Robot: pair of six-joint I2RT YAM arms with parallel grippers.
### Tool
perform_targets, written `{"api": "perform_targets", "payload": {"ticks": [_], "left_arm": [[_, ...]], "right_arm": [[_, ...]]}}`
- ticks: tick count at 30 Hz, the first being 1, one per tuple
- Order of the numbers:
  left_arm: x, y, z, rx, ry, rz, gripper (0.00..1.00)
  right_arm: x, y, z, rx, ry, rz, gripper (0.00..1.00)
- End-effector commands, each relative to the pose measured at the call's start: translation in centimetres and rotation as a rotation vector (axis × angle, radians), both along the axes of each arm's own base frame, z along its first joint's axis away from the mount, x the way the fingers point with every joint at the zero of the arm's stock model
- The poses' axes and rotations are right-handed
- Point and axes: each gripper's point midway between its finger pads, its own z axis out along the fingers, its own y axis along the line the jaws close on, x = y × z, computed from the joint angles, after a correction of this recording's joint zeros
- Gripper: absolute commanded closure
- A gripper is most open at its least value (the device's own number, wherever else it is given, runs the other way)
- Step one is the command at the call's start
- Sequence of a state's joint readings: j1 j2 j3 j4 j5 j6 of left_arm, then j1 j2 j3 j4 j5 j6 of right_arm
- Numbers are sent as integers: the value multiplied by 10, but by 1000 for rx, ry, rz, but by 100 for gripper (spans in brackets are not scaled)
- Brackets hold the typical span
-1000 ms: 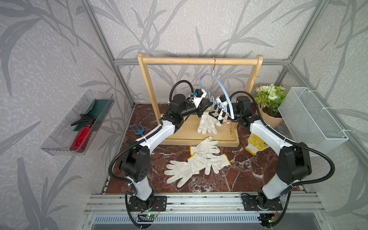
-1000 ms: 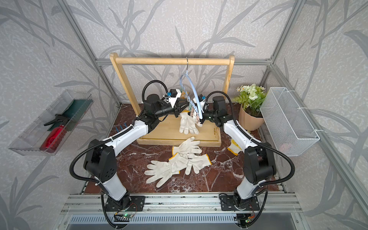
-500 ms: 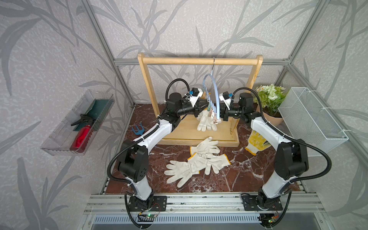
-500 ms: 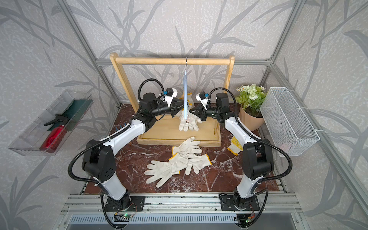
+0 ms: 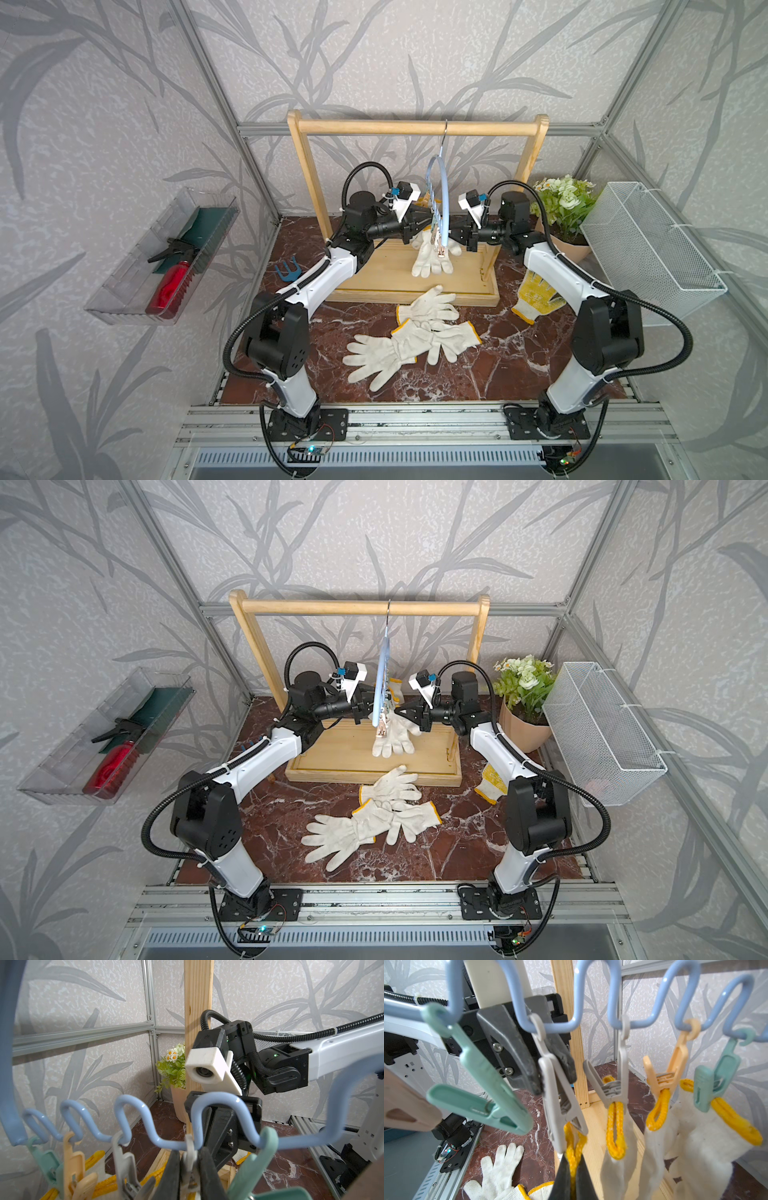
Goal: Clip the gloves onto a hanger to dry
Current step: Clamp the glove onto the hanger.
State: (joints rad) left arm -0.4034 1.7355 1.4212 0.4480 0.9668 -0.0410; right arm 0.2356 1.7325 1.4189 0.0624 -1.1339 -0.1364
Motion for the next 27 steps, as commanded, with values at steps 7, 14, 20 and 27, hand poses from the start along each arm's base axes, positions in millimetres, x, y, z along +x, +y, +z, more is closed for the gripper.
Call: {"api": "perform_targets", "payload": {"ticks": [7,14,20,27], "left_arm": [[-1,-1,6,-3,-2,-43,100],[1,-1,0,10,5,-42,100],[3,-1,-7,25,17,-46,100],[6,-2,-9,26,21,-44,100]], "right_arm": [[3,-5,17,13,-65,6,100],[5,-8,25,25,-87,-1,100],[6,-9,32,30,-102,-5,100],[8,-8,30,31,-93,-8,100]]}}
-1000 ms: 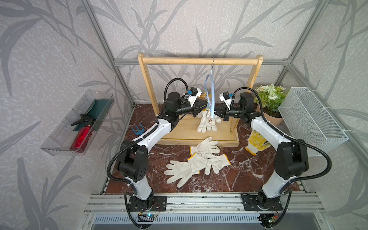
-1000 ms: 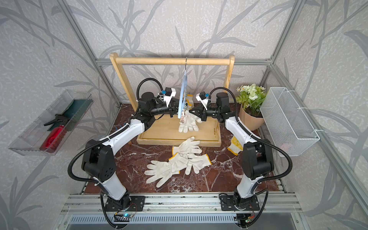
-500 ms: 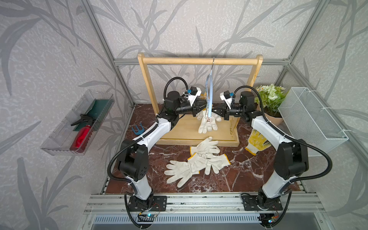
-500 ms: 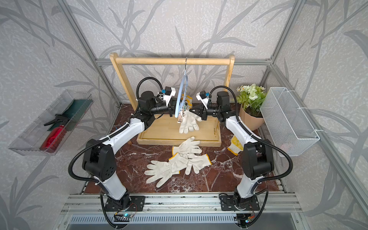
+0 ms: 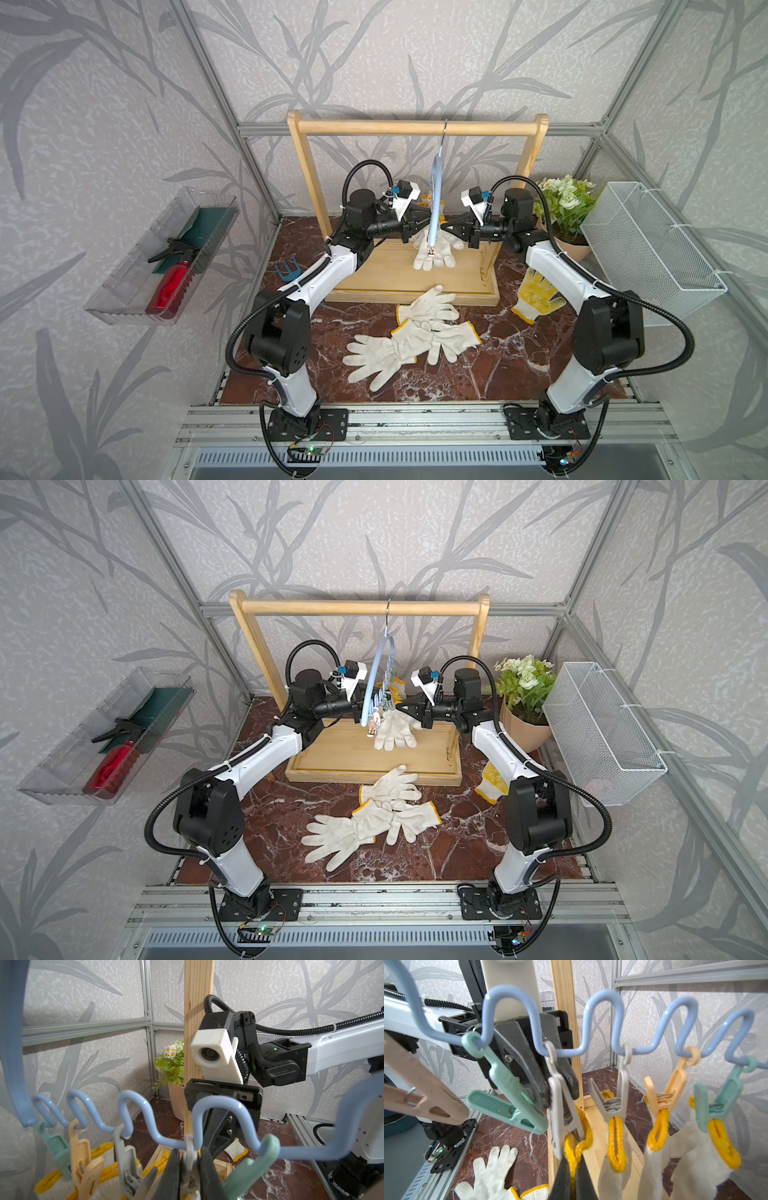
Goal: Clip the gloves onto a hanger to dry
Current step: Clamp the glove onto the hanger.
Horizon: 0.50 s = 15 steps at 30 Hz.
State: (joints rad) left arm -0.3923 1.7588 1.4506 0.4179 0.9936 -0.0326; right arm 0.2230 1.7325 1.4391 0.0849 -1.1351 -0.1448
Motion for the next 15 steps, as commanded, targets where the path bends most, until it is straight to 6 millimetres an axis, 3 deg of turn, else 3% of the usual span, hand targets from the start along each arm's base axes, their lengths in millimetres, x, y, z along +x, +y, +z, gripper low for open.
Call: {"api": "perform_targets", "payload": {"ticks": [1,7,15], "left_arm": [[1,-3,-5,13,8,-30,100],[1,-5,-6,9,18,-45,99],[0,-5,-5,-4,22,-54,72]], "right_arm": [[3,-4,18,22,-39,3,100],[4,-2,15,34,-21,3,100],[4,0,16,42,-16,5,100]]}}
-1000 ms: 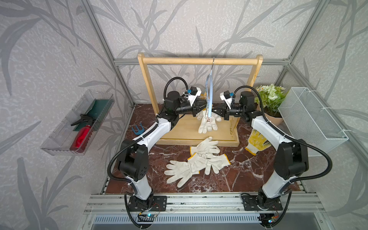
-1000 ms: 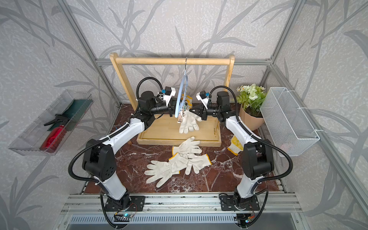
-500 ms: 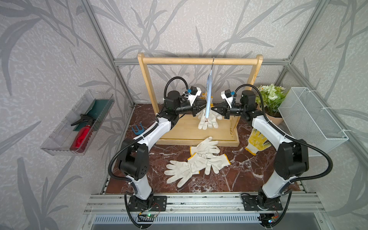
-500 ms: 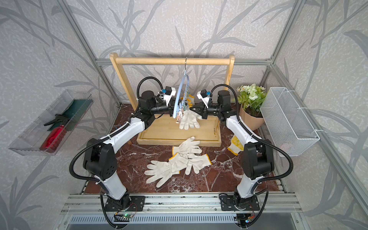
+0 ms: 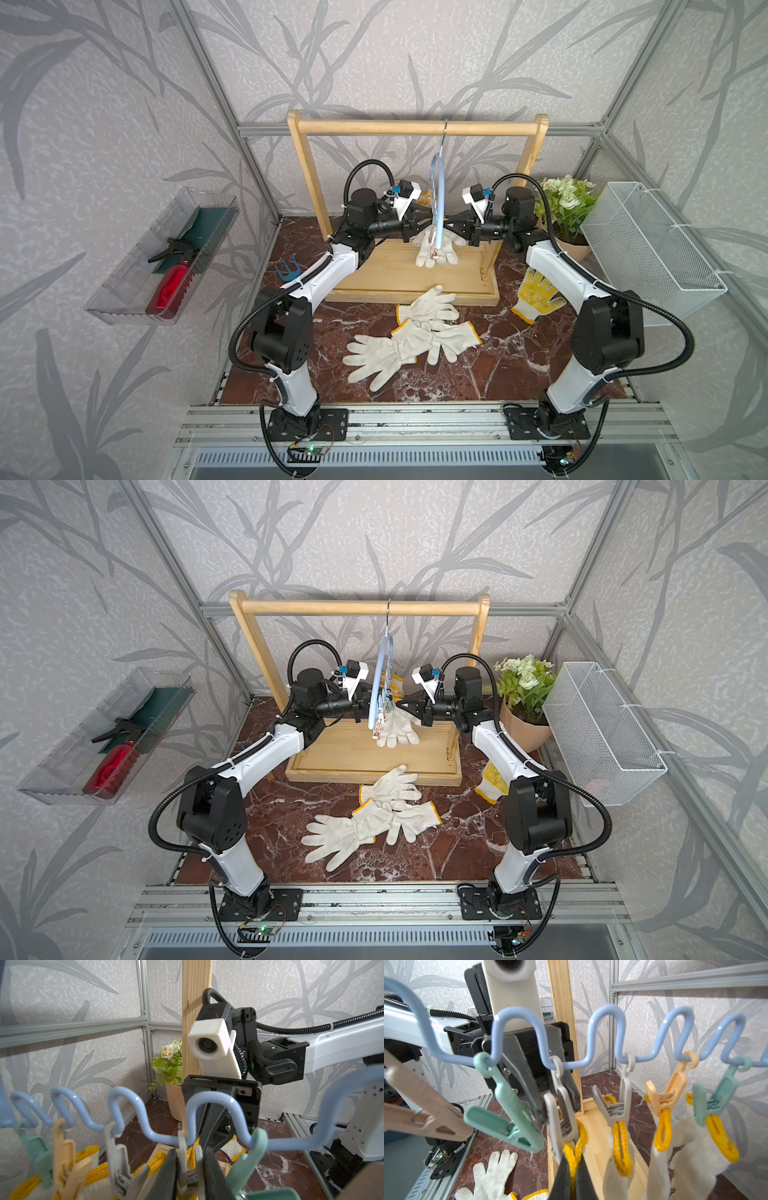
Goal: Clip the gloves onto a hanger to dry
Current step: Clamp the glove onto the hanger.
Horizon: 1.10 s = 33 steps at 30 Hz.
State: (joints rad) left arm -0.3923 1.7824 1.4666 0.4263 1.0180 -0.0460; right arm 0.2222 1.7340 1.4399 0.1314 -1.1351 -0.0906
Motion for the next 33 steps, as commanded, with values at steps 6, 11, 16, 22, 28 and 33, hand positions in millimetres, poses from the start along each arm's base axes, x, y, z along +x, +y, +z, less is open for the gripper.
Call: {"api": "perform_targets", "payload": {"ticks": [6,11,16,22,28,33], "left_arm": [[-2,3,3,-9,0,-9,55],[0,12,4,-10,-4,37,47],[4,25,1,-9,0,109,43],[9,43,-12,31,2,227,39],[5,62,-30,90,-4,333,36],[5,78,-48,131,18,438,36]], "right_arm": [[4,-1,4,17,-7,0,99],[7,-1,-7,8,17,-18,93],[8,-4,-17,-6,38,-54,80],[11,-11,-43,-43,93,-135,58],[-2,-27,-55,-73,123,-262,49],[-17,-43,-78,-113,192,-398,47]]}}
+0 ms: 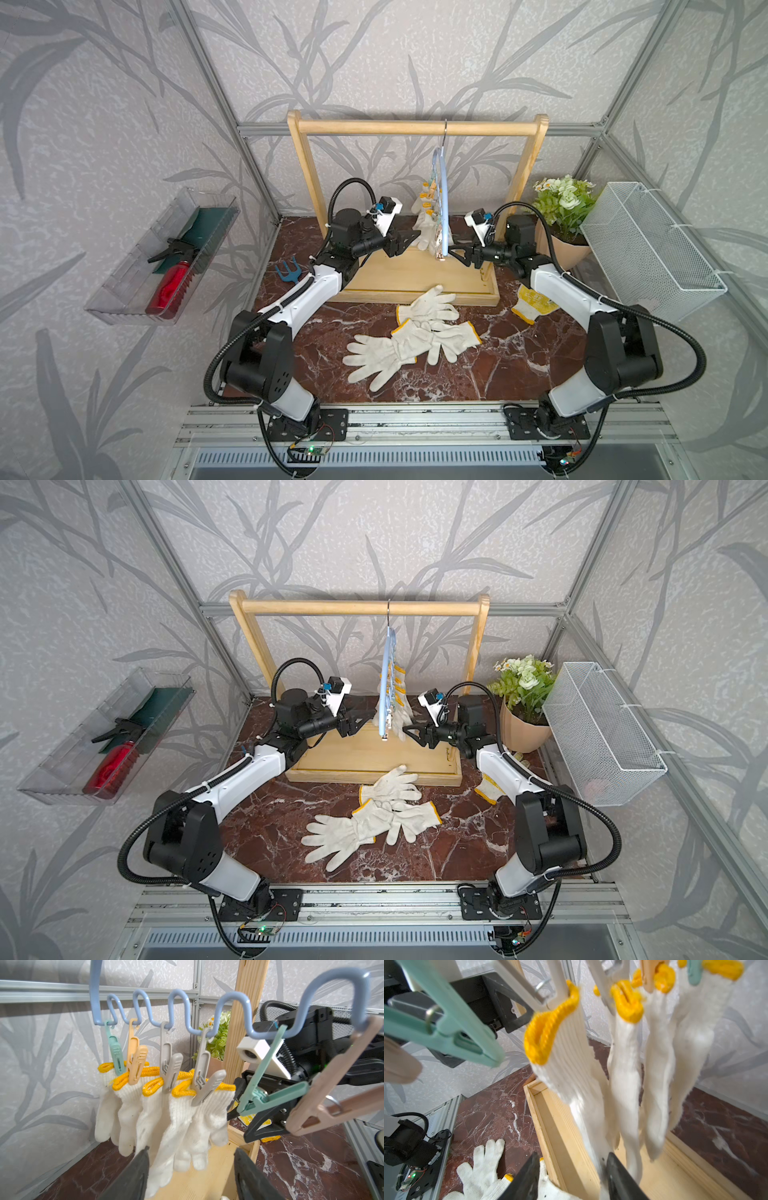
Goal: Clip the gloves onto a hanger to dry
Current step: Clamp the glove onto the hanger, then pick up the glove from the center of the board.
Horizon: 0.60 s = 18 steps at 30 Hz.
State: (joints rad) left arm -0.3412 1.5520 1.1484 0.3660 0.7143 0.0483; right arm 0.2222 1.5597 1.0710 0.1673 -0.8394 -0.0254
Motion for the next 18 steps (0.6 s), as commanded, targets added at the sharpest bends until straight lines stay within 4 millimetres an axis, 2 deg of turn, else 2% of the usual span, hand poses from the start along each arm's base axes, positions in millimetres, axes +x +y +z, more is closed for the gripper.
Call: {"api": "perform_targets", "payload": {"ticks": [1,4,8,13,18], "left_arm": [[3,17,-7,46,-18,107,36],[1,27,-21,62,2,169,36],[-1,42,-39,66,30,253,36],[-3,52,-54,73,67,309,36],[1,68,-66,89,125,410,36]], "right_arm": [[-6,-14,0,-32,11,-131,47],[-24,-17,-17,-67,57,-176,47],[-54,-8,-49,-158,134,-184,46],[-96,18,-77,-205,190,-120,46],[-135,54,-104,-221,226,-20,47]]}}
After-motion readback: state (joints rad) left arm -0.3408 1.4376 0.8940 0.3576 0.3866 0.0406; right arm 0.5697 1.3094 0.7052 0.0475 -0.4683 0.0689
